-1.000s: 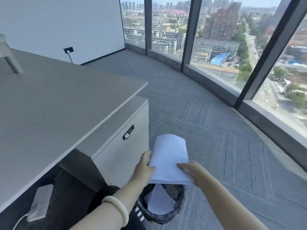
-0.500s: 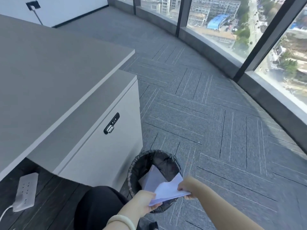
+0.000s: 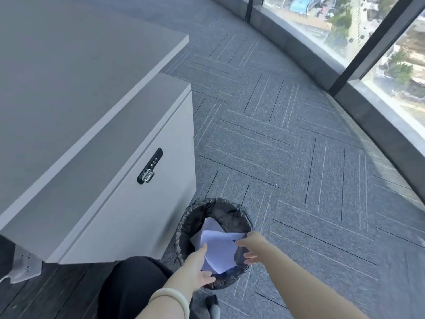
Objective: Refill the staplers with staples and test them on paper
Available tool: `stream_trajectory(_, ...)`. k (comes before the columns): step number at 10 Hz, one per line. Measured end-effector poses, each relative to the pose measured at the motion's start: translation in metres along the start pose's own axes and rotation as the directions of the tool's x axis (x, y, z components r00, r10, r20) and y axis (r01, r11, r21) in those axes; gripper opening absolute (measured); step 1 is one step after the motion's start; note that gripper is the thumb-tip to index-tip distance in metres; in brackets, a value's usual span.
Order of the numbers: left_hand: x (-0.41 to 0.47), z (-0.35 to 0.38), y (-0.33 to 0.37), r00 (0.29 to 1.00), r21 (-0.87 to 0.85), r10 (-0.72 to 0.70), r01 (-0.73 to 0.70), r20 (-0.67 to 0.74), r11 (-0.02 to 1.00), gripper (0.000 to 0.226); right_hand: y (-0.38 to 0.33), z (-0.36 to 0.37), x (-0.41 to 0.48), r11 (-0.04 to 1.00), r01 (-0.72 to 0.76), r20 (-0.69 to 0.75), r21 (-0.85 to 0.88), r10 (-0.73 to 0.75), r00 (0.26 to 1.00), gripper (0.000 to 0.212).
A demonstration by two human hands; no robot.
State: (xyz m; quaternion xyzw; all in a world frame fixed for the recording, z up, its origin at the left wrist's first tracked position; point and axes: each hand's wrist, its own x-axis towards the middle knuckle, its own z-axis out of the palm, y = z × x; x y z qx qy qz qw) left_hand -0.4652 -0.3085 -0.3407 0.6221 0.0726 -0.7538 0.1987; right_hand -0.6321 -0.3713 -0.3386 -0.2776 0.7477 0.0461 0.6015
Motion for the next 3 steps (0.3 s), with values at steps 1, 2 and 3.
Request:
stream_trajectory(1, -0.007, 0.002, 0.002, 0.997, 0.006, 0.078, -0.078, 0.02, 0.997, 0.067, 0.001, -0.002, 0.0, 0.997, 0.042, 0.029, 0.058, -0.044, 0.999, 0.065)
stream_trajectory(2, -0.016, 0.005, 0.009, 0.988, -0.032, 0.157, -0.157, -0.013, 0.987, 0.068, 0.0, -0.005, -0.008, 0.992, 0.106, 0.041, 0.076, -0.109, 0.993, 0.062)
stream_trajectory(3, -0.027, 0.011, 0.013, 0.972, -0.043, 0.23, -0.232, -0.059, 0.972, 0.067, -0.003, -0.004, -0.019, 0.98, 0.164, 0.066, 0.116, -0.172, 0.983, 0.061)
